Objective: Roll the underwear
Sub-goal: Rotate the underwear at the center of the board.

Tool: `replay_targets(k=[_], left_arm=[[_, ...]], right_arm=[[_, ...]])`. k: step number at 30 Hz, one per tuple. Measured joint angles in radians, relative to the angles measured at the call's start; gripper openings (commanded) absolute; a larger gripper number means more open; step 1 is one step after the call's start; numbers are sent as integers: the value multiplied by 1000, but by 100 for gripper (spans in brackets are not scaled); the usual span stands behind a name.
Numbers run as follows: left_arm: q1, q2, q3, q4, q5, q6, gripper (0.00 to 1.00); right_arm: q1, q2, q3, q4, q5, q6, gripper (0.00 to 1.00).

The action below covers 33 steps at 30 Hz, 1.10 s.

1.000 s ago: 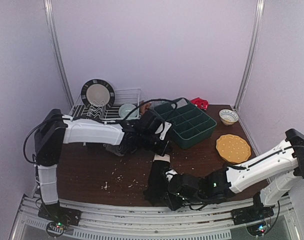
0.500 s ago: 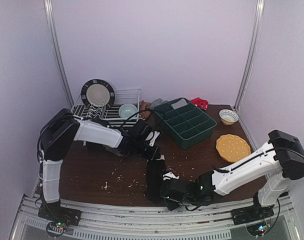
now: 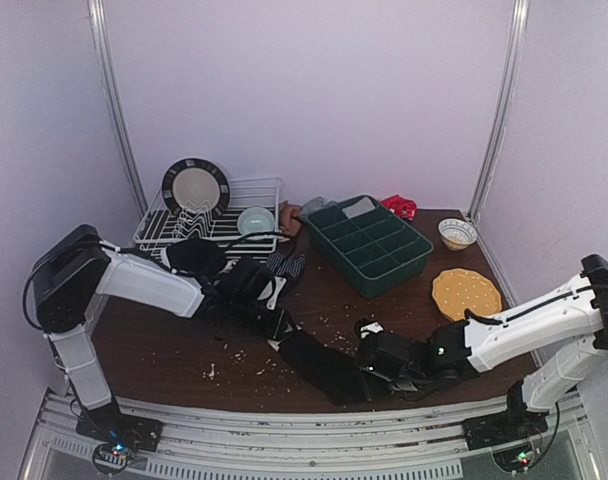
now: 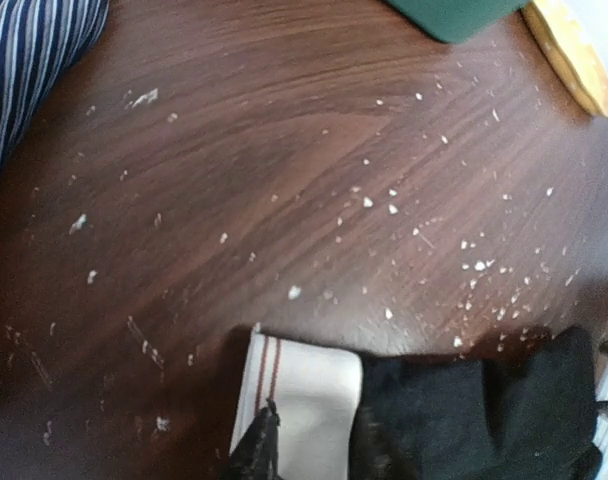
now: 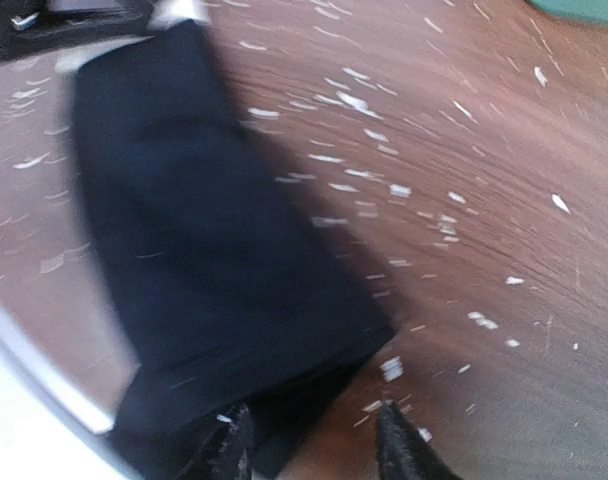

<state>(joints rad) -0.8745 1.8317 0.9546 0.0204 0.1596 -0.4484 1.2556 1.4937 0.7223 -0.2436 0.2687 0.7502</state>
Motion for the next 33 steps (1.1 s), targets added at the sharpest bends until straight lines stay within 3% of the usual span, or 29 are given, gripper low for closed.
replay_targets(k=[4, 8, 13, 18, 22, 26, 33], left_arm=[[-5, -114, -17, -64, 2, -10, 70], [-4, -249, -9, -108, -12, 13, 71], [-1, -214, 104, -152, -24, 69, 49], [4, 19, 249, -165, -10, 111, 22], [4, 192, 296, -175, 6, 125, 8], [5, 191, 267, -130, 20, 109, 3], [5, 69, 45, -11, 28, 47, 0]], right_arm=[[79, -81, 14, -7, -2, -25, 46], [175, -50, 87, -35, 15, -42, 44], [236, 110, 205, -15, -10, -52, 36], [238, 262, 248, -1, -19, -33, 33], [227, 283, 246, -14, -3, -3, 33], [193, 253, 193, 1, 22, 34, 33], [86, 166, 81, 9, 58, 57, 34]])
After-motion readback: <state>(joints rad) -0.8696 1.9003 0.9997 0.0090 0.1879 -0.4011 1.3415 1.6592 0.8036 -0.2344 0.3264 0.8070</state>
